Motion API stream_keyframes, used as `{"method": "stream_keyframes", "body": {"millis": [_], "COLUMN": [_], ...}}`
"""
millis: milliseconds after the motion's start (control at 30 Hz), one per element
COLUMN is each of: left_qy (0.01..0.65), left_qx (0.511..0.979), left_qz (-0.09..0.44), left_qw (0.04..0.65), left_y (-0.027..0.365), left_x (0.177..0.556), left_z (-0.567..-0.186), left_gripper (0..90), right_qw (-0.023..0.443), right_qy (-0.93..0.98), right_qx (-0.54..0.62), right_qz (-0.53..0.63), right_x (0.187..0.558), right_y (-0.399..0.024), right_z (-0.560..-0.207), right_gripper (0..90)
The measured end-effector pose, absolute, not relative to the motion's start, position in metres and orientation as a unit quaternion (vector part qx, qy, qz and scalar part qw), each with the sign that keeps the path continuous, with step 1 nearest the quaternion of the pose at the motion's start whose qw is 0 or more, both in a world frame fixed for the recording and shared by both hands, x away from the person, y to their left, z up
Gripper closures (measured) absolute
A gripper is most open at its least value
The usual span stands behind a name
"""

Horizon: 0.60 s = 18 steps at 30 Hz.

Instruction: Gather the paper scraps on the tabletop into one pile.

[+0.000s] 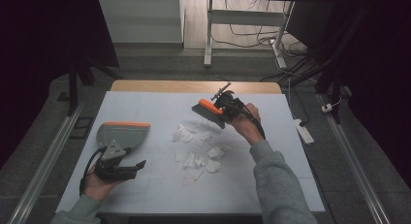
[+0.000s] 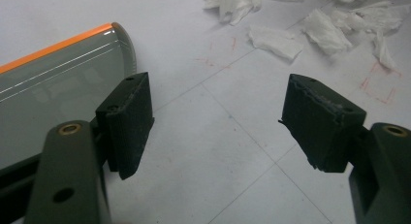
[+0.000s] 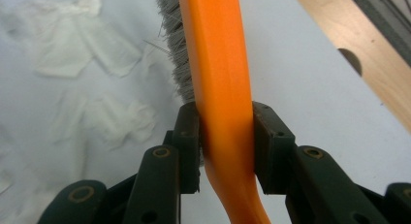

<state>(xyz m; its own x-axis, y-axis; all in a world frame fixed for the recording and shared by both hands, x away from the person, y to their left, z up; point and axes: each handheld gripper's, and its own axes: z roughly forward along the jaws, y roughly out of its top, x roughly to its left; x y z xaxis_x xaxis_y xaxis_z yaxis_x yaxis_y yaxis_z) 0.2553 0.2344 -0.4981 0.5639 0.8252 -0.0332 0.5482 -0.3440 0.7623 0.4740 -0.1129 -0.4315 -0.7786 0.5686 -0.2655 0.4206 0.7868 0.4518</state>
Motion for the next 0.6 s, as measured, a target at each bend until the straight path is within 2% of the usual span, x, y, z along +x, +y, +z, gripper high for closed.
{"method": "stream_keyframes", "body": {"millis": [333, 600], "left_qy": [0.428, 0.426], "left_qx": [0.799, 0.799], "left_qz": [0.181, 0.176], "left_qw": [0.382, 0.385], "left_y": [0.236, 0.235], "left_x": [0.255, 0.256], "left_z": [-0.499, -0.500], "left_gripper": [28.1, 28.3], "right_qw": [0.227, 0.220], "right_qy": [0.927, 0.936], "right_qx": [0.260, 0.246], "right_qz": [0.144, 0.123], "right_x": [0.505, 0.511], "right_y": [-0.088, -0.077], "right_z": [-0.447, -0.458], "right_gripper": [66.9, 67.0]}}
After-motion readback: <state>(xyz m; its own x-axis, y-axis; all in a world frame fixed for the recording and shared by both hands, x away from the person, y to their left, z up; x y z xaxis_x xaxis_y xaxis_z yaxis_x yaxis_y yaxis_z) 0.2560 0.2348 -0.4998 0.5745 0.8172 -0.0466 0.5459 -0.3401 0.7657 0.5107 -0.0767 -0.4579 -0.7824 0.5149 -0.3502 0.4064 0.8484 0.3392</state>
